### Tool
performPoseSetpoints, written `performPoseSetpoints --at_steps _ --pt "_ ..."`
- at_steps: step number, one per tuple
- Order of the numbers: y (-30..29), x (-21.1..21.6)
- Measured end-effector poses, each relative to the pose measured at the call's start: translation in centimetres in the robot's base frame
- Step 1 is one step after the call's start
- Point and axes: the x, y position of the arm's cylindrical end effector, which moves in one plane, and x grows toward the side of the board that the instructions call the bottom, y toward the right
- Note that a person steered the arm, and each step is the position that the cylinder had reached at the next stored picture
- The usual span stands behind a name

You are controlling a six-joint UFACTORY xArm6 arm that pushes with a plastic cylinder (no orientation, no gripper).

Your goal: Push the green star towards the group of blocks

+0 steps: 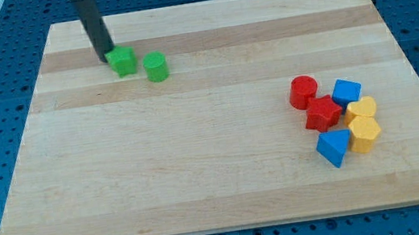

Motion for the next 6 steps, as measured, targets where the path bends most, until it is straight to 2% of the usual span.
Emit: performPoseSetpoints --at_steps 1,2,3,4,6 --pt "1.6 4.0" --pt "3.6 5.7" --pt "8.3 7.8" --pt "12.9 8.3" --pt "15.7 8.3"
